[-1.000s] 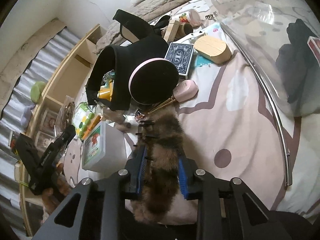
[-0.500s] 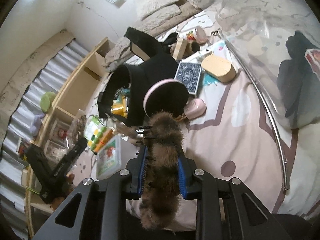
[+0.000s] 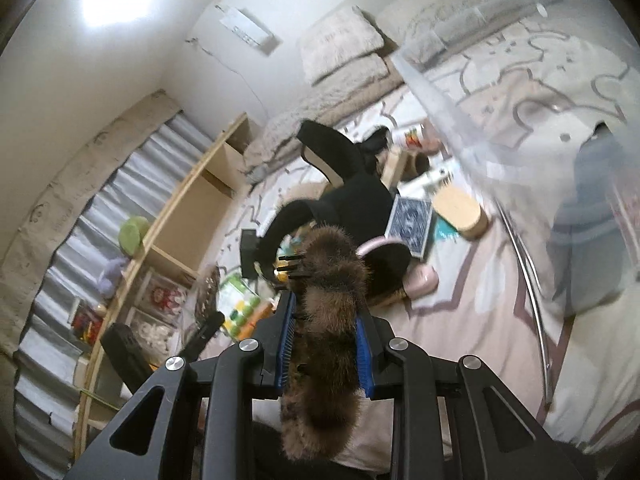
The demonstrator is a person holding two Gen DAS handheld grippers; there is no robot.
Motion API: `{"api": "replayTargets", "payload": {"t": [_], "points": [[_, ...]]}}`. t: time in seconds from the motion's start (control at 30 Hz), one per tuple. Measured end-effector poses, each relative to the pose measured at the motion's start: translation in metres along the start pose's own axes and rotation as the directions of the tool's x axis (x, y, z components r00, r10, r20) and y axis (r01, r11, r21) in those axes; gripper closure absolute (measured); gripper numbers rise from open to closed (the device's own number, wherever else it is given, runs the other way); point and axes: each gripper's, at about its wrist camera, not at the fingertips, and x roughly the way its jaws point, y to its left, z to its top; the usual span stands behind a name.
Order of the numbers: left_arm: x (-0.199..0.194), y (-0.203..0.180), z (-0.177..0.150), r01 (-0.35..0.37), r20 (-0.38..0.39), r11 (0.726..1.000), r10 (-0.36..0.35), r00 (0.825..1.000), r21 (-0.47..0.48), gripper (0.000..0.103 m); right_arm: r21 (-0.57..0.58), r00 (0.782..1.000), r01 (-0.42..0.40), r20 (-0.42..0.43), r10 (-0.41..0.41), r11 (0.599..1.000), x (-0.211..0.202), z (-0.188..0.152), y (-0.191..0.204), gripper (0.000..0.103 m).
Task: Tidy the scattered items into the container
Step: 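Lift brown fur strip with right gripper and carry it toward the container, then hold brown fur strip with right gripper above the clear container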
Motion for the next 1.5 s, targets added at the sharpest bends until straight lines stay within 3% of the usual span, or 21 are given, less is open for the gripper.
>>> {"api": "replayTargets", "payload": {"t": [0.37,0.7,1.0,1.17,1.3,1.5], "points": [[-0.015,-0.055,0.044,0.083,0.100,0.991,-0.094,0.991,0.105,0.061,0.039,0.989,-0.020,0.150,0.014,0.999,-0.052,0.066,-0.001,0.075],[-0.011,-0.097,0.076,0.158,0.159,0.976,-0.181,0.970,0.149,0.061,0.065,0.959,0.076,0.269,-0.091,0.995,-0.092,0.122,-0.016,0.075],[0.010,-0.134,0.085,0.210,0.145,0.960,-0.238,0.960,0.187,0.061,0.120,0.933,0.219,0.263,-0.243,0.968,-0.100,0.155,-0.056,0.075],[0.022,-0.150,0.082,0.228,0.112,0.950,-0.255,0.960,0.212,0.061,0.121,0.923,0.305,0.205,-0.324,0.945,-0.084,0.173,-0.075,0.075],[0.031,-0.162,0.079,0.226,0.091,0.946,-0.253,0.963,0.234,0.061,0.098,0.902,0.384,0.173,-0.396,0.918,-0.066,0.188,-0.084,0.075],[0.044,-0.172,0.078,0.236,0.068,0.942,-0.258,0.964,0.238,0.061,0.084,0.892,0.440,0.072,-0.446,0.894,-0.029,0.208,-0.099,0.075]]}}
